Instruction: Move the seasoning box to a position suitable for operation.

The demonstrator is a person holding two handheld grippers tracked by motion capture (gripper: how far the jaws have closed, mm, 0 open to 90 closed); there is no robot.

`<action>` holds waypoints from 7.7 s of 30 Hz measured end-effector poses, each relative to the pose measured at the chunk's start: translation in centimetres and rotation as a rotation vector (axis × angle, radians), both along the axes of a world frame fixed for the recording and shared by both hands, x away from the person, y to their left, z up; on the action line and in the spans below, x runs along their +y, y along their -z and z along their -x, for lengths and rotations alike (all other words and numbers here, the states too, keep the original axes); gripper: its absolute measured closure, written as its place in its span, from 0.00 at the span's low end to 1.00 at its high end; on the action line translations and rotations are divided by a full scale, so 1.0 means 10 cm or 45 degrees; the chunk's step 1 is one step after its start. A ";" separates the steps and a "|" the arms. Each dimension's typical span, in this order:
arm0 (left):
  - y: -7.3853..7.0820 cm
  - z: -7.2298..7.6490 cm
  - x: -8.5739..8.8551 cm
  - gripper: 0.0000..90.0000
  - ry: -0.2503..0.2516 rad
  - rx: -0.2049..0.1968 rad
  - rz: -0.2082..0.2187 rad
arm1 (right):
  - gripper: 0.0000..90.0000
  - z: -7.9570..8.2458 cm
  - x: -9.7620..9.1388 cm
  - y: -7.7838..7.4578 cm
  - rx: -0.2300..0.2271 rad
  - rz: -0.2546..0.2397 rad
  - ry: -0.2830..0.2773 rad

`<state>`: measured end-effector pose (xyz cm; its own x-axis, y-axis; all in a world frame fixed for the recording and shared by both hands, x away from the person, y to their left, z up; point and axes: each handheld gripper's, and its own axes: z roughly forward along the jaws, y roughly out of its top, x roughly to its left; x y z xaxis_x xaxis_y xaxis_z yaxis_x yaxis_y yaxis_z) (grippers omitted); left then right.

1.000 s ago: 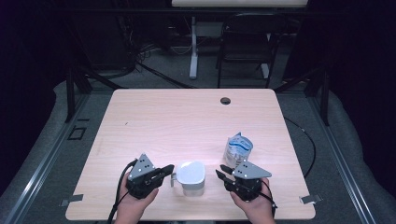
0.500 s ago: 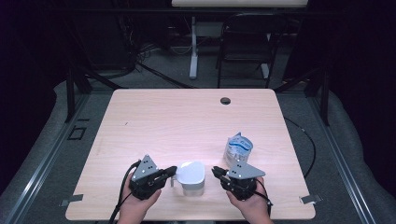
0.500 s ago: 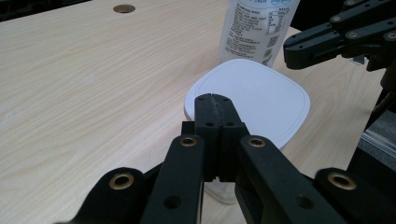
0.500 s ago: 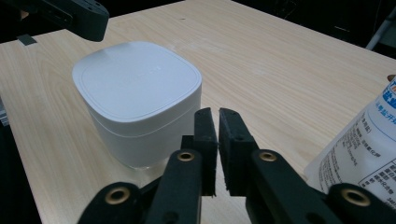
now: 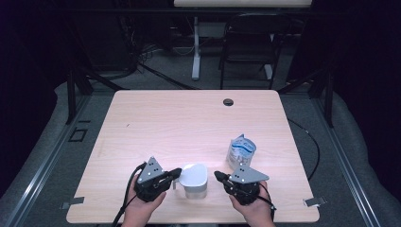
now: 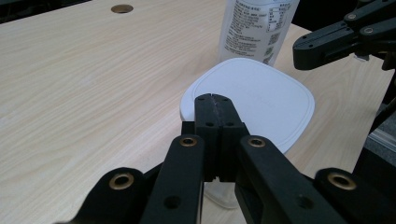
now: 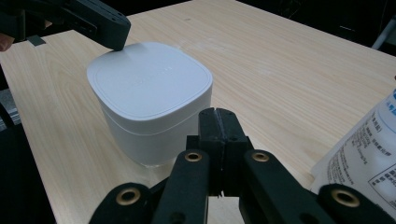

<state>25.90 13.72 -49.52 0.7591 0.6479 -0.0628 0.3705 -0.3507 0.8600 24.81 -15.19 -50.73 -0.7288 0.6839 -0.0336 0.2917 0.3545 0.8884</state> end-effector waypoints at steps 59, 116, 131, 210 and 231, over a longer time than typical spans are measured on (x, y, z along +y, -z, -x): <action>0.03 0.01 0.01 1.00 -0.001 -0.018 0.021 | 1.00 0.05 0.17 0.15 0.052 0.049 -0.067; 0.00 0.01 0.39 0.65 -0.186 0.024 0.032 | 0.98 -0.05 0.32 -0.14 0.062 0.034 -0.059; -0.01 0.02 0.42 0.63 -0.196 0.023 0.042 | 0.98 -0.05 0.38 -0.28 0.035 0.065 -0.080; 0.14 -0.05 0.56 0.59 -0.245 0.086 0.060 | 0.82 0.01 0.66 -0.51 -0.055 0.067 -0.135; 0.14 -0.06 0.60 0.58 -0.266 0.090 0.070 | 0.66 0.06 0.26 -0.48 -0.036 0.078 -0.061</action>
